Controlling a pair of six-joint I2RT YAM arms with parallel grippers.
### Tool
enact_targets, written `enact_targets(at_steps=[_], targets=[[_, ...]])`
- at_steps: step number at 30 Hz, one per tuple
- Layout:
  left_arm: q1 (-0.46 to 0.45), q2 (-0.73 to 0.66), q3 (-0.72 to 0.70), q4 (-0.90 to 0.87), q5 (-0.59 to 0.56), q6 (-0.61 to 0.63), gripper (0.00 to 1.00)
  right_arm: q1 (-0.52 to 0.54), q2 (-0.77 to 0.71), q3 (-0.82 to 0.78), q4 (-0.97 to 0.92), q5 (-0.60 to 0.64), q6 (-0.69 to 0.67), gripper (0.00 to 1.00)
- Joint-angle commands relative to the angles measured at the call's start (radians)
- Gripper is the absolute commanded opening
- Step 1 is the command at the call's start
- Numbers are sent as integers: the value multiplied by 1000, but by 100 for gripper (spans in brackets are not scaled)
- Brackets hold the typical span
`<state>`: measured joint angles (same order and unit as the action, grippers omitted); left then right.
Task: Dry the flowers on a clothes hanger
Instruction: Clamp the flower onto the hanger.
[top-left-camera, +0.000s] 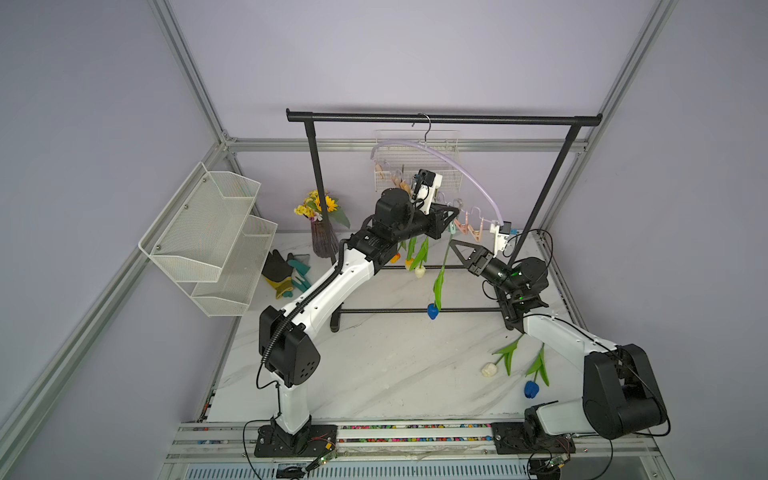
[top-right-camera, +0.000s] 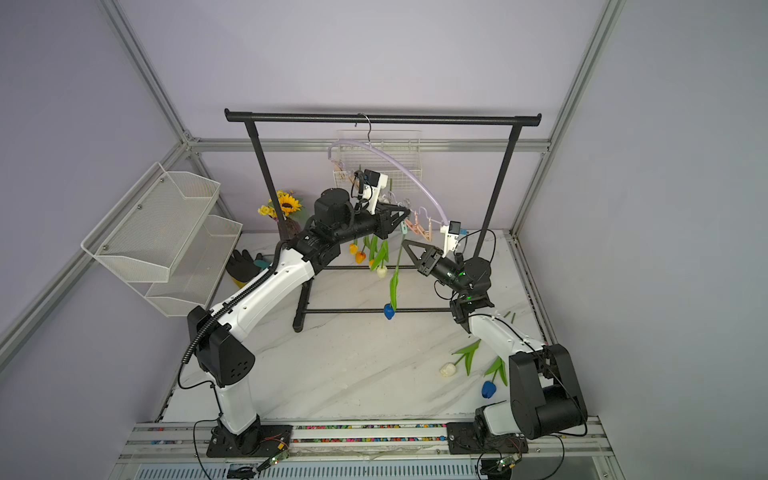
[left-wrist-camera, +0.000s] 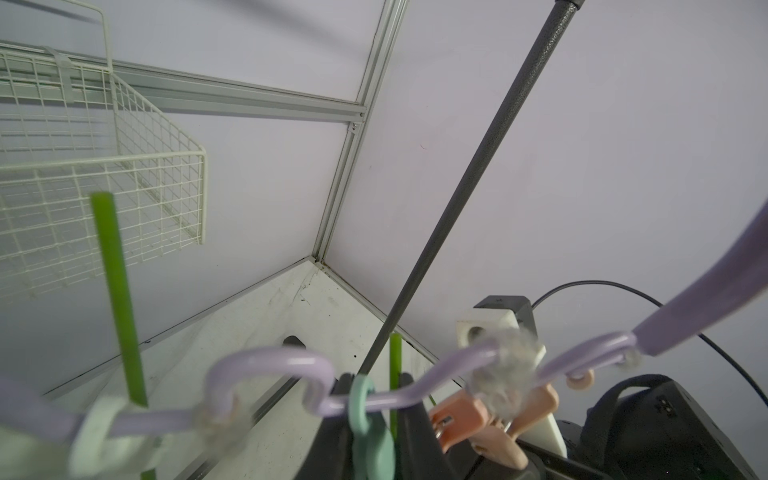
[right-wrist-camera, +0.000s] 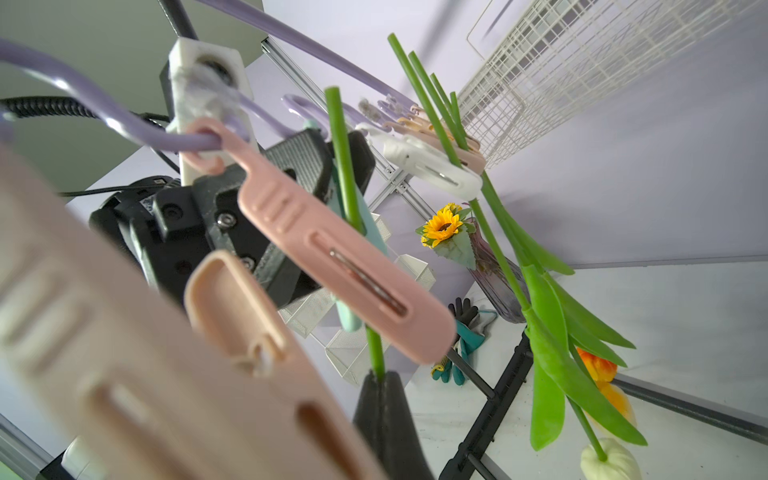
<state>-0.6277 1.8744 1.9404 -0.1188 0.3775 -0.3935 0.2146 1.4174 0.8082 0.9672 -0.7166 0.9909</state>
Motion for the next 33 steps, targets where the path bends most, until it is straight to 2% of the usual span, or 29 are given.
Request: enact_targets(at_steps=[1, 10, 15, 24, 33], targets=[[13, 3, 30, 73, -17, -25, 5, 6, -10, -3, 60, -23, 22, 0], [14, 9, 34, 79, -12, -34, 5, 7, 23, 3, 90, 0, 58, 0], [16, 15, 34, 89, -8, -47, 5, 13, 71, 11, 187, -10, 113, 0], [19, 19, 29, 98, -3, -62, 5, 21, 86, 24, 158, -21, 78, 0], [22, 9, 6, 116, -3, -69, 26, 22, 87, 42, 142, -18, 71, 0]])
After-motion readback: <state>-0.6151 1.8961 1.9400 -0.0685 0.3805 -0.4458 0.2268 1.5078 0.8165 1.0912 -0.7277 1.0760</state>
